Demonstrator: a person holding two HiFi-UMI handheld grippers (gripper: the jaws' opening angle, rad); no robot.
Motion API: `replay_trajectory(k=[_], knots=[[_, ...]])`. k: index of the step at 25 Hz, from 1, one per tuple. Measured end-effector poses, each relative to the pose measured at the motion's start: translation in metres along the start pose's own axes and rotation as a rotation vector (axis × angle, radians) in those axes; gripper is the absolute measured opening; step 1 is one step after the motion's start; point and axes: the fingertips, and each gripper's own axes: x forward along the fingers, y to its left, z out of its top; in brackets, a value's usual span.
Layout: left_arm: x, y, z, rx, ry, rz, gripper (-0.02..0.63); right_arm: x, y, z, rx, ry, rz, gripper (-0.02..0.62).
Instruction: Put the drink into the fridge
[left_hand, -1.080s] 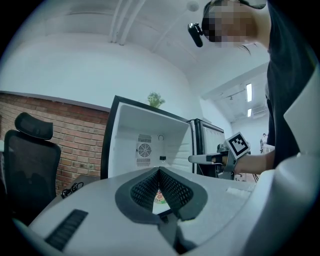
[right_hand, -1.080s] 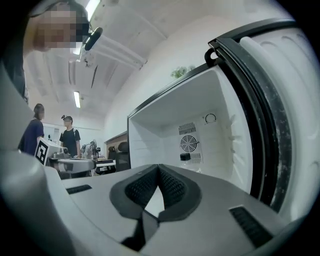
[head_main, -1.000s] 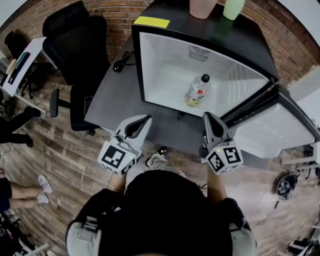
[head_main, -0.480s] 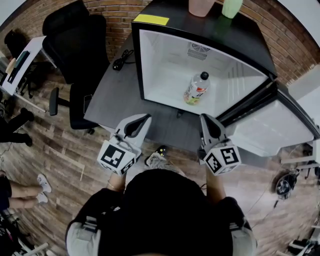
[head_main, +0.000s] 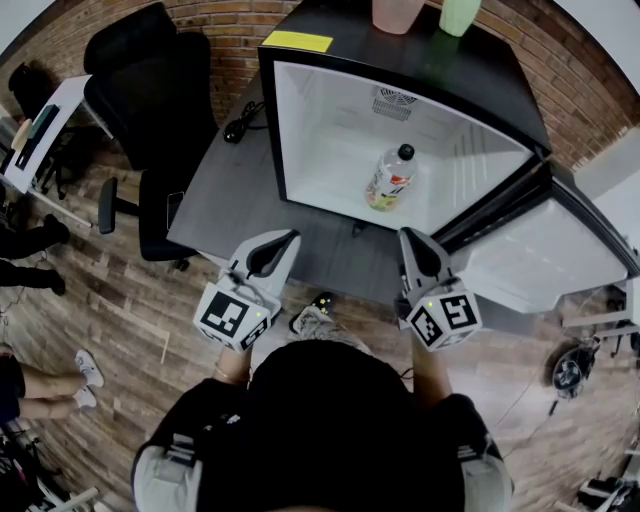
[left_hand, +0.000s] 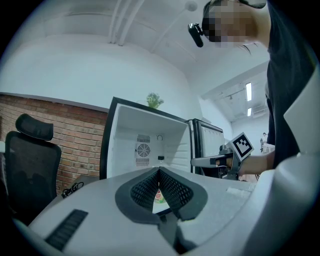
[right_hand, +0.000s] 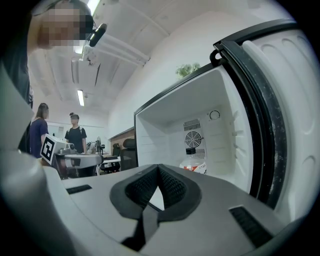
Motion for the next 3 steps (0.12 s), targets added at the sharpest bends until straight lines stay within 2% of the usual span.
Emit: replay_trajectory(k=[3], knots=[[0.0001,0.0004,-0.0008,0.004,0.0,0.0,-0.003,0.0001,-0.0004,0.0006,0.0,-0.002,0.0,-0.003]])
